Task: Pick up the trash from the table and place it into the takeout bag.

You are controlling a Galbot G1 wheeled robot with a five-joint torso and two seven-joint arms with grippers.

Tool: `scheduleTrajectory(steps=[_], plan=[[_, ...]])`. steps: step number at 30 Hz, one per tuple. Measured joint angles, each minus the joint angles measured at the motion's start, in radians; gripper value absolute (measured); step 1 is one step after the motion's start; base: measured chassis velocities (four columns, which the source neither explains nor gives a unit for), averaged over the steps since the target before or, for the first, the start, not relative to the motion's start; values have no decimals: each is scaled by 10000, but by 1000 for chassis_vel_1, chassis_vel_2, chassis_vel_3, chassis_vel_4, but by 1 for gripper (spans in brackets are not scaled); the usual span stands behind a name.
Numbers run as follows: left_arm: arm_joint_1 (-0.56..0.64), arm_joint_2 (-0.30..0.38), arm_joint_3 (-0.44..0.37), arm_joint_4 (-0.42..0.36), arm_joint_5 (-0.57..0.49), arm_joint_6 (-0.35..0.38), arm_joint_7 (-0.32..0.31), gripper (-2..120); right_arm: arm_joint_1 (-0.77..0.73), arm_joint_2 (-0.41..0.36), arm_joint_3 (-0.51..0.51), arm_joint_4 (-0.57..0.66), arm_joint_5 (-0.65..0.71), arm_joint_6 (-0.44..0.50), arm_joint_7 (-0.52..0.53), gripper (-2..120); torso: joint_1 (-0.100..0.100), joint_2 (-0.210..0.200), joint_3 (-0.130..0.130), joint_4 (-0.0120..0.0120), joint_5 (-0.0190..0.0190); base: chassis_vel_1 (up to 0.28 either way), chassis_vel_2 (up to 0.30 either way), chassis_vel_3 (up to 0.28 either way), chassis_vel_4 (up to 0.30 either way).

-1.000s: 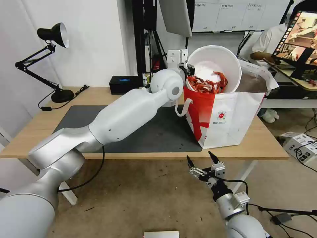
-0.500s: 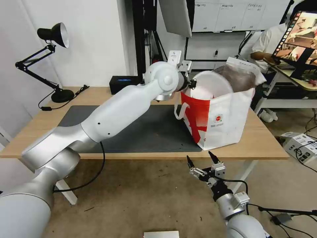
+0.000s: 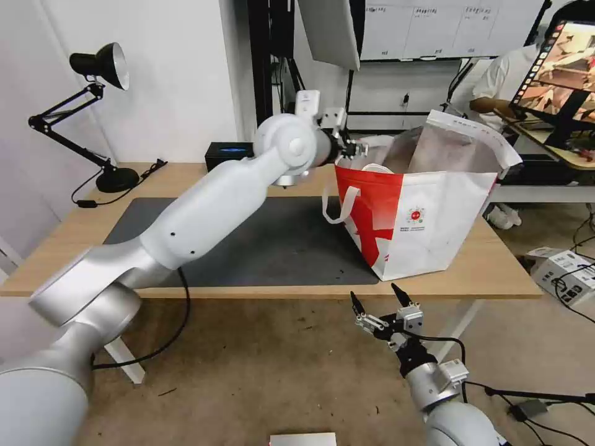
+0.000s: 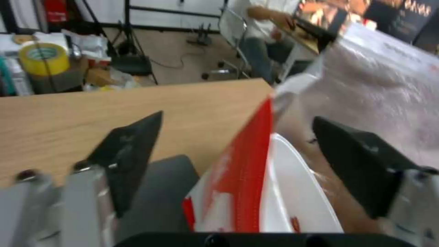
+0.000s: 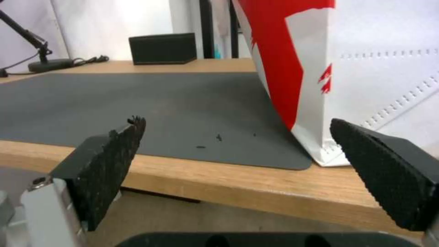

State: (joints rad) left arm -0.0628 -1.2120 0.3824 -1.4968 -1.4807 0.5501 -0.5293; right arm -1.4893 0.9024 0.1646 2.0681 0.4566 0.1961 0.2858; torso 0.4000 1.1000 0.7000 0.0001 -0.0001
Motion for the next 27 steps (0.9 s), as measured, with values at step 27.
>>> scheduleTrajectory(steps=[27], plan=[[7129, 4537, -4320, -2939, 5234, -5220, 5277, 101, 0, 0, 0, 0, 0, 0, -1, 100, -1, 1, -1, 1, 0, 0, 0, 0, 0]])
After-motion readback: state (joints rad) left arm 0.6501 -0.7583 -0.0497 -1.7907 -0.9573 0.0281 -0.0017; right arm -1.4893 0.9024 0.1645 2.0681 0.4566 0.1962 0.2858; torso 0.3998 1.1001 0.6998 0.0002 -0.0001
